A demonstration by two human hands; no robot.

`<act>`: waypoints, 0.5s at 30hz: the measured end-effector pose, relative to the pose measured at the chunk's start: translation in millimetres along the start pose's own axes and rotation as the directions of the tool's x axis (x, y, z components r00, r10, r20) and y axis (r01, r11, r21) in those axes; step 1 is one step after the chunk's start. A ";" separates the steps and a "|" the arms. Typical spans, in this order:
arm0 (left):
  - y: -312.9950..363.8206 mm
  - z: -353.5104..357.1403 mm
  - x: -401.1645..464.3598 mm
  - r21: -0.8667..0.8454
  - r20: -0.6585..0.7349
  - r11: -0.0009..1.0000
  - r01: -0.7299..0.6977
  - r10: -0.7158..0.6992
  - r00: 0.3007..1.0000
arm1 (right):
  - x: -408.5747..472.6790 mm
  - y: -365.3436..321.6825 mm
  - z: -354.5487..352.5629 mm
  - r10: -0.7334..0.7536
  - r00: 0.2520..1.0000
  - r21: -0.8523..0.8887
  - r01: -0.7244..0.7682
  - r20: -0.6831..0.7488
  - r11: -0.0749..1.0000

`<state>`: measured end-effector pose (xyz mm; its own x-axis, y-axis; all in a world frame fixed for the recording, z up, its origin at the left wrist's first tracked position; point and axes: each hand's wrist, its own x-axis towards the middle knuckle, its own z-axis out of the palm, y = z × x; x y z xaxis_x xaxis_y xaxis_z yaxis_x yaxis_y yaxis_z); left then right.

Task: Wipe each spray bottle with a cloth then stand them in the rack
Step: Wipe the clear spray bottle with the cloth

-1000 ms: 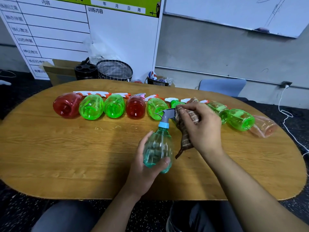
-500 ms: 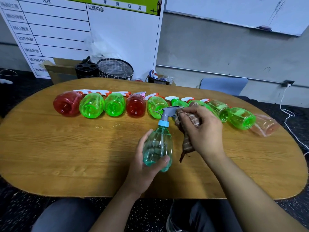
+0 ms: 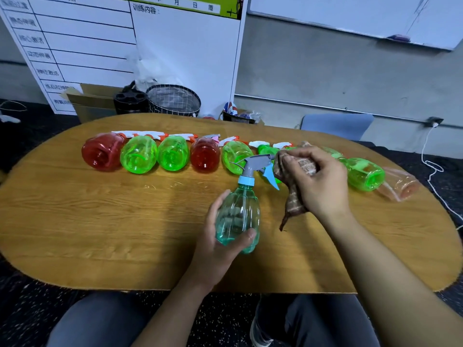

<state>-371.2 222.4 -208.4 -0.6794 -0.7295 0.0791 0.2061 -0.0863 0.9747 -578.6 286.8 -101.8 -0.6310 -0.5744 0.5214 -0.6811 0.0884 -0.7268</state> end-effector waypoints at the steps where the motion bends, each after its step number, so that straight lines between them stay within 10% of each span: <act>1: 0.1 -0.3 0.0 0.006 0.000 1.000 -0.006 0.006 1.000 | 4.5 0.9 3.6 0.006 1.000 -0.001 -0.006 0.023 1.000; 15: -0.6 1.2 1.4 0.004 -0.017 1.000 -0.005 0.005 1.000 | 10.9 7.5 7.2 0.092 0.995 0.105 -0.088 -0.036 0.991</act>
<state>-373.1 222.2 -208.7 -0.6660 -0.7415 0.0808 0.2070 -0.0797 0.9751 -587.9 275.3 -104.8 -0.7040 -0.5344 0.4677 -0.5800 0.0527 -0.8129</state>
